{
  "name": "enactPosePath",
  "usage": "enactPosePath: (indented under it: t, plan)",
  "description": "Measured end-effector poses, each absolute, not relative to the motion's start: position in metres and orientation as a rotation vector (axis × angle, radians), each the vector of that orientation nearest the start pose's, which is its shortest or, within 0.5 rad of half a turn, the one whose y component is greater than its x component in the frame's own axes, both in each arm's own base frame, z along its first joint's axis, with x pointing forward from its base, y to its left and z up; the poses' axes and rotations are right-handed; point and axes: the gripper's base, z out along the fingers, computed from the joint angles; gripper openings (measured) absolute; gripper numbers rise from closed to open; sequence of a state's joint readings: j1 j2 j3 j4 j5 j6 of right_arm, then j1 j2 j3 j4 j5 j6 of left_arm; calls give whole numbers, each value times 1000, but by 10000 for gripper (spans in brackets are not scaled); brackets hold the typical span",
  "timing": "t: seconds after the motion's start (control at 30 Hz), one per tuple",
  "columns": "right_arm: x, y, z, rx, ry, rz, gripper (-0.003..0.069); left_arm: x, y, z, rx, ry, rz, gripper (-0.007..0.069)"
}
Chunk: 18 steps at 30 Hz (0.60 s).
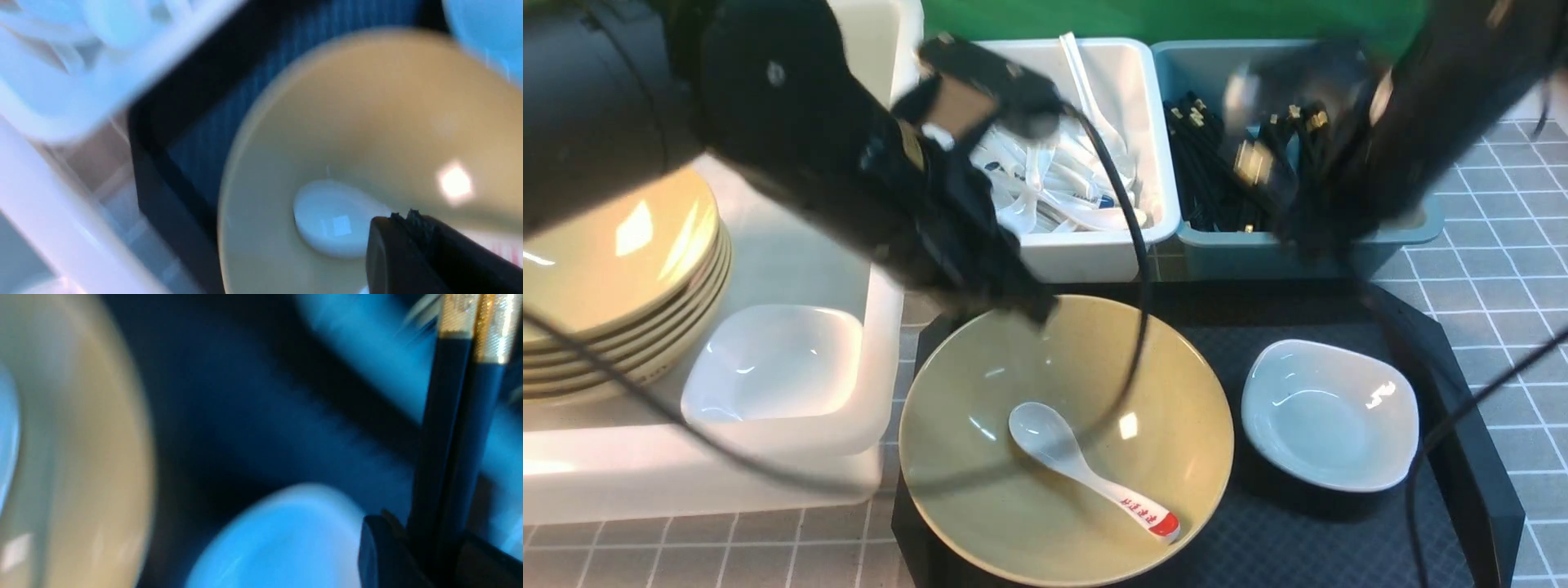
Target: On grey table put chopsticks spoon bowls plates into blue grey white boxes.
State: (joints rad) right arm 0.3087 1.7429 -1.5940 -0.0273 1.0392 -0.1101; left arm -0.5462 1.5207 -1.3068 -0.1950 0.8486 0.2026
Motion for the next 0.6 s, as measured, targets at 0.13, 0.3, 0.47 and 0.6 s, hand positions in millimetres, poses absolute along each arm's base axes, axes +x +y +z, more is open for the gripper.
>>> enactPosePath:
  t: [0.13,0.3,0.47,0.6]
  plan:
    - [400,99,350,-388,2448,63,143,304,-196,341,787,2242,-448,-11]
    - [449,94,362,-212,2294,126,143,326,-213,381,781,2047,-472,-11]
    - [487,93,346,-83,2241,177,143,332,-216,409,769,1964,-479,-11]
    - [518,92,312,-37,2246,186,168,328,-215,410,812,2000,-468,-11]
